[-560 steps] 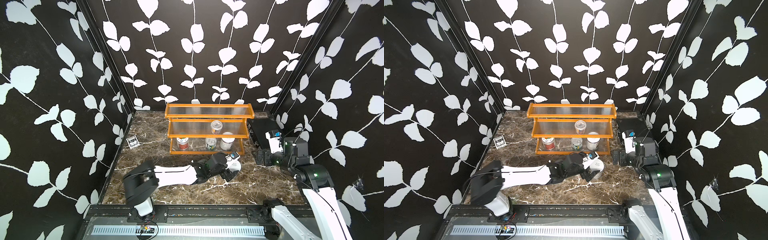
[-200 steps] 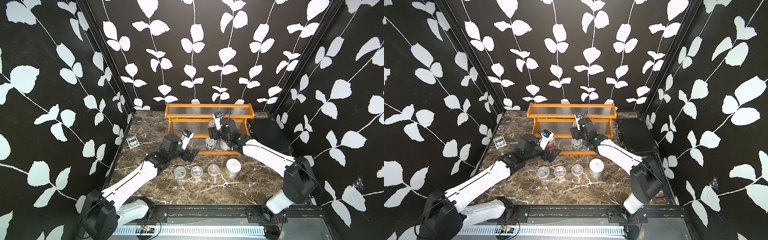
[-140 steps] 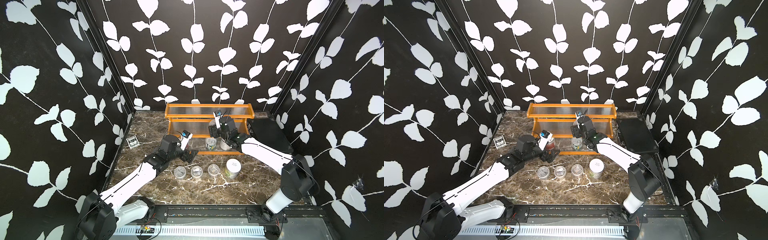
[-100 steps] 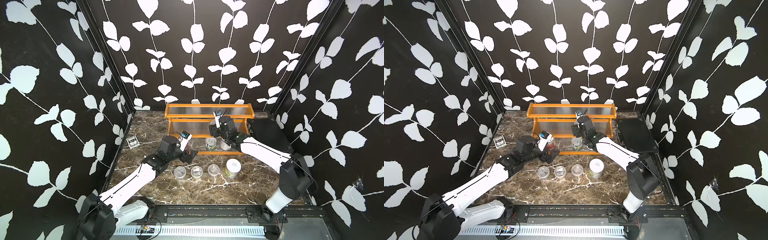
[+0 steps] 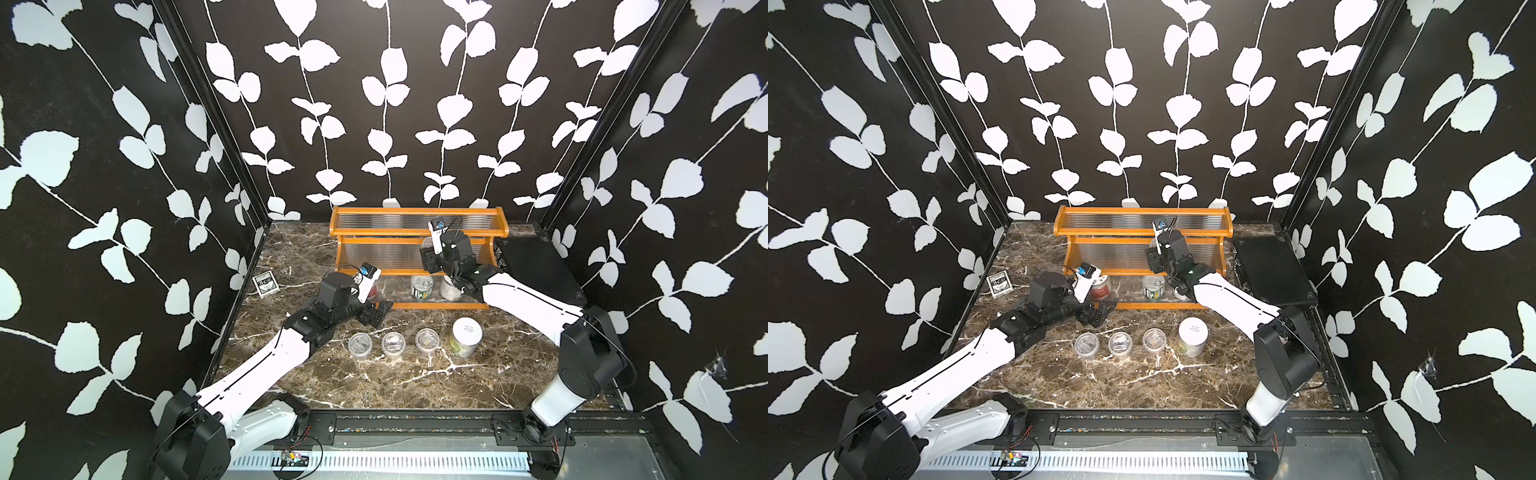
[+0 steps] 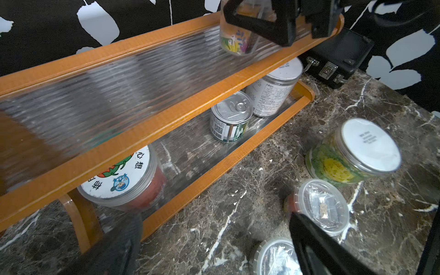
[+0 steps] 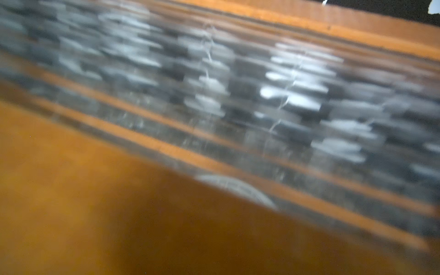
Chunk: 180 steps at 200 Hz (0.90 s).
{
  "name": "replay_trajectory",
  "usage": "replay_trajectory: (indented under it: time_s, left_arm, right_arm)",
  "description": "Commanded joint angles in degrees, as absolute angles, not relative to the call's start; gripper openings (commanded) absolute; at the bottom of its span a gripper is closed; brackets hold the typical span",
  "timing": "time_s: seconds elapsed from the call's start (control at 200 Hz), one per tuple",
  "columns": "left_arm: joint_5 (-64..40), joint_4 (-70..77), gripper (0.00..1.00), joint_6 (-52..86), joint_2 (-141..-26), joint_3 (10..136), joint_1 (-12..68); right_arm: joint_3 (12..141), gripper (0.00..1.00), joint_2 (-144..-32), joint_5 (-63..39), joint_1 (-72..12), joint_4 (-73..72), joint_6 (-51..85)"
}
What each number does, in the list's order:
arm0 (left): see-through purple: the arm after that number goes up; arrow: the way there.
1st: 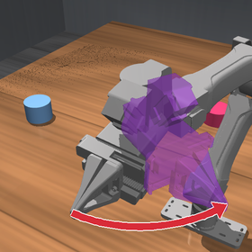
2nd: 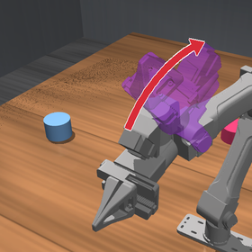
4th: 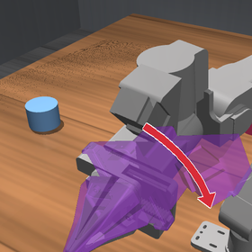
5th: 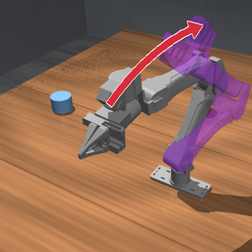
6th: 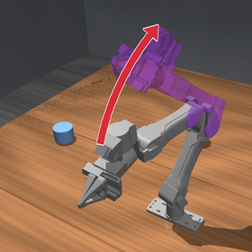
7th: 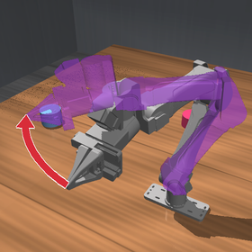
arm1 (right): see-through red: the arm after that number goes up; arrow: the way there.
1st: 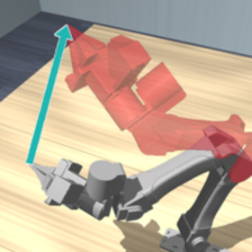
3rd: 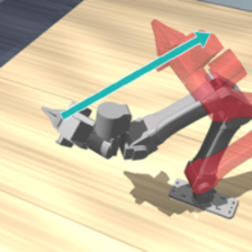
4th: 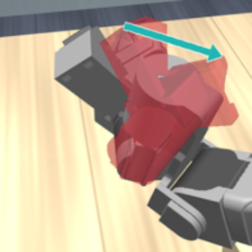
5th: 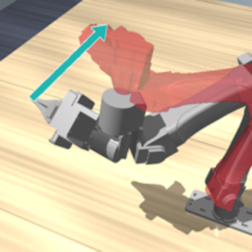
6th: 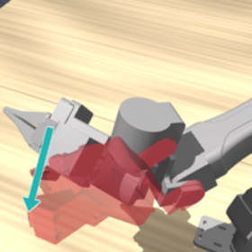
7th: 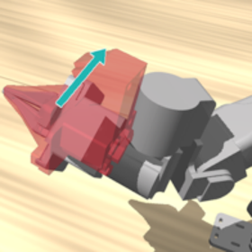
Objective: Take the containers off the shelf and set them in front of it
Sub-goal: 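Pick up a container from the shelf, then place the container at the center of the board.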
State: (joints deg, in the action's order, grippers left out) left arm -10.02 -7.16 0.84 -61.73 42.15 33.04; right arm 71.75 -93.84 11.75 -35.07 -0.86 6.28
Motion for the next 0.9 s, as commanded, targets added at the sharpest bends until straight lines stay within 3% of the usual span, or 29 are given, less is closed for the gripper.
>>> replay_trajectory:
  time_s: [0.0,0.47,0.705,0.895]
  left_arm:
    - [-9.71,-9.16,0.98,-0.58,-60.4,42.94,31.77]
    - [-17.17,-13.55,0.98,-0.23,-58.0,44.47,24.17]
    - [-18.84,-22.4,0.97,-1.1,-53.78,44.92,24.17]
    - [-17.31,-32.02,0.94,-2.44,-51.82,48.21,24.26]
  right_arm:
    - [70.48,0.55,-88.62,7.78,-34.8,-2.65,3.37]
    - [55.03,0.53,-71.37,-12.0,-38.47,4.22,-3.33]
    - [51.21,0.53,-65.02,-20.06,-47.64,9.32,-8.11]
    - [50.94,0.53,-68.04,-21.66,-57.64,8.38,-10.28]
